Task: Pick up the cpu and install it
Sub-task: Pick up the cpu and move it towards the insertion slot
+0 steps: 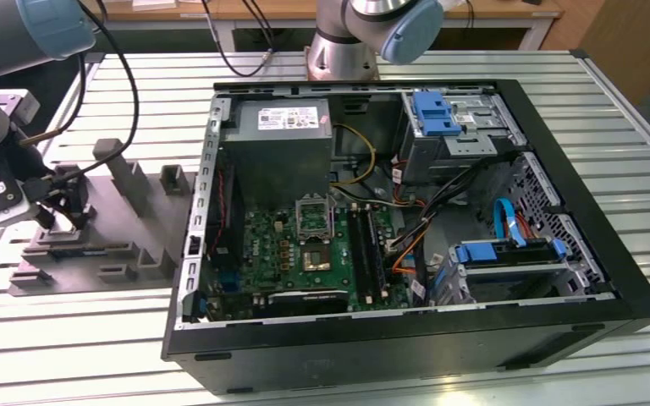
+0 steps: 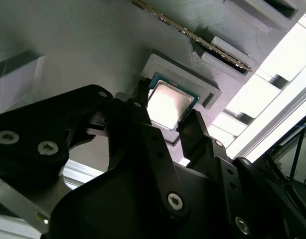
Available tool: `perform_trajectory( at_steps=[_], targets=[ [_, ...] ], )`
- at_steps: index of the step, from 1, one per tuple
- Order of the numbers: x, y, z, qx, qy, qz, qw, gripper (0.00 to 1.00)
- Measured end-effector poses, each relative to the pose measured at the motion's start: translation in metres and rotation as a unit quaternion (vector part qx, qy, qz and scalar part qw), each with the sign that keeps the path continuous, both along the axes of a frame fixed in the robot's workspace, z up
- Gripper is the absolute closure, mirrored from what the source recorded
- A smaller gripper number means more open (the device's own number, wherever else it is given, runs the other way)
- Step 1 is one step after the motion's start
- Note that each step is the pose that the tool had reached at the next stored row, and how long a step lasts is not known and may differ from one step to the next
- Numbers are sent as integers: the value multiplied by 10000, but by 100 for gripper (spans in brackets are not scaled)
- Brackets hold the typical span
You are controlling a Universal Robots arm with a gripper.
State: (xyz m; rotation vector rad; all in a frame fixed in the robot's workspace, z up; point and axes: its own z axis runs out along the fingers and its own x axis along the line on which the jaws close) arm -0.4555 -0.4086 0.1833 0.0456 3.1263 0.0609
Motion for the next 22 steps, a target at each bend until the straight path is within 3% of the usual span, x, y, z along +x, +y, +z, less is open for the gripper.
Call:
perform_trajectory(
  at_steps=[1,22],
  targets=[
    [0,0,0,0,0,1,10000,51],
    [0,0,49,0,0,1,10000,53]
  ],
)
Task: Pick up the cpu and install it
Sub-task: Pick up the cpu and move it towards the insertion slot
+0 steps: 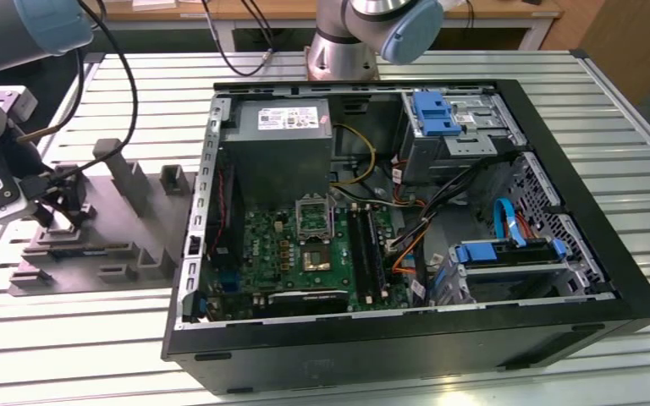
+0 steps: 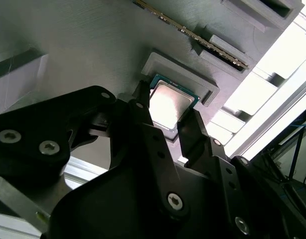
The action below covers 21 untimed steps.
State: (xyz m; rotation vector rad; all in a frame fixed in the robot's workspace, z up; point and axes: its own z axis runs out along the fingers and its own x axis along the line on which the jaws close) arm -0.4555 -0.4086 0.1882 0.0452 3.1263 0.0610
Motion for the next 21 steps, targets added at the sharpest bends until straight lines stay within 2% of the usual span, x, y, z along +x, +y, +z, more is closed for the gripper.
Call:
perform_trajectory(
  at_steps=[13,21],
  targets=[
    [0,1,15,-2,0,0,10000,53],
    [0,1,52,-2,0,0,10000,53]
  ],
)
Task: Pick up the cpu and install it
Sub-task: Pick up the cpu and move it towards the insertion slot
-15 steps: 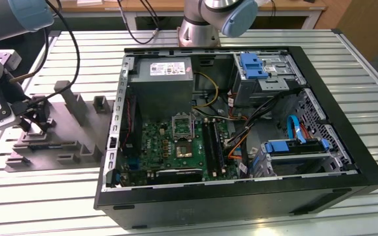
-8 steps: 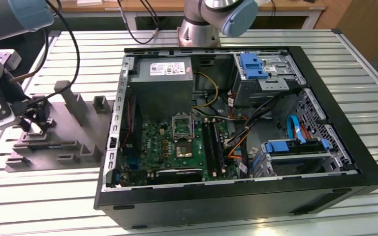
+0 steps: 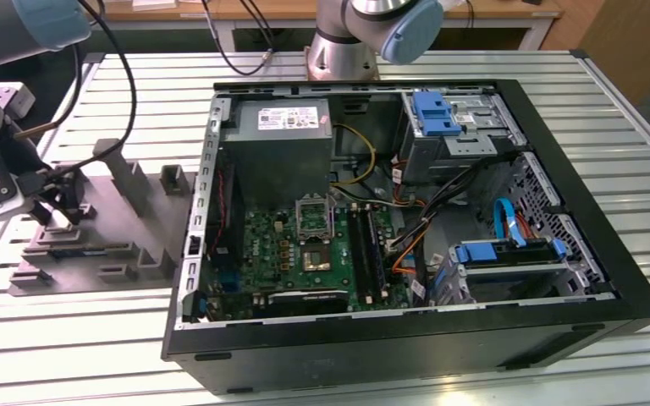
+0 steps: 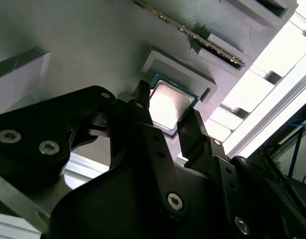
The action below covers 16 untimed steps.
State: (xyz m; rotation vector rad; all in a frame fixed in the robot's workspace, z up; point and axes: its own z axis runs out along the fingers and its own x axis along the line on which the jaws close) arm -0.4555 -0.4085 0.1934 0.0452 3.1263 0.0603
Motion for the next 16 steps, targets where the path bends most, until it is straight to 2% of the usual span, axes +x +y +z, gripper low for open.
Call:
perform_trajectory(
  at_steps=[16],
  targets=[
    [0,0,53,0,-1,0,10000,53]
  ],
)
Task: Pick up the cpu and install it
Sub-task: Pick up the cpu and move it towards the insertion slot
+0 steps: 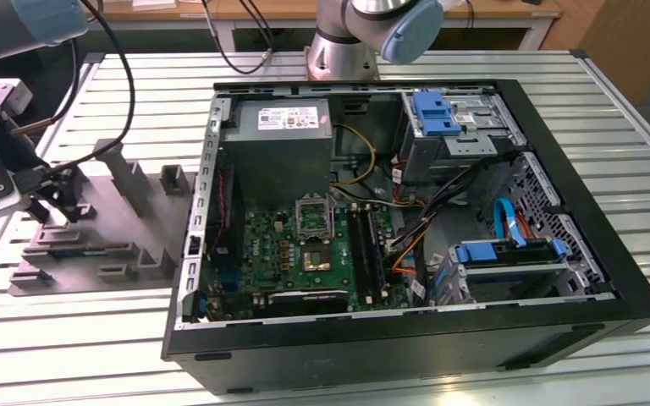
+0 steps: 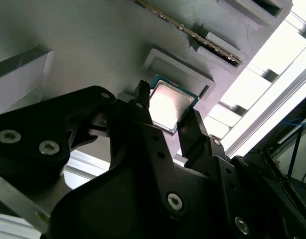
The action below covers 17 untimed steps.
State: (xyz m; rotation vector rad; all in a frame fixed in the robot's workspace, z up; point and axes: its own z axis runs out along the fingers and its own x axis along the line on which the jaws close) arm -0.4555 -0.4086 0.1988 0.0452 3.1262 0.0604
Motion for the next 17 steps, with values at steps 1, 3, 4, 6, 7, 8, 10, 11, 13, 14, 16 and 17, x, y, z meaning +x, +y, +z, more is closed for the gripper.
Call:
perform_trajectory(
  at_steps=[1,3,4,6,7,8,10,11,13,14,16,17],
  targets=[
    [0,0,3,0,1,0,10000,53],
    [0,0,14,0,1,0,10000,53],
    [0,0,24,0,1,0,10000,53],
    [0,0,24,0,1,0,10000,53],
    [0,0,24,0,0,0,10000,53],
    [0,0,24,0,0,0,10000,53],
    [0,0,25,0,1,0,10000,53],
    [0,0,26,0,1,0,10000,53],
    [-1,0,28,-1,1,0,10000,53],
    [-1,0,32,-1,2,0,10000,53],
    [0,0,41,-1,1,0,10000,53],
    [0,0,45,0,1,0,10000,53]
  ],
)
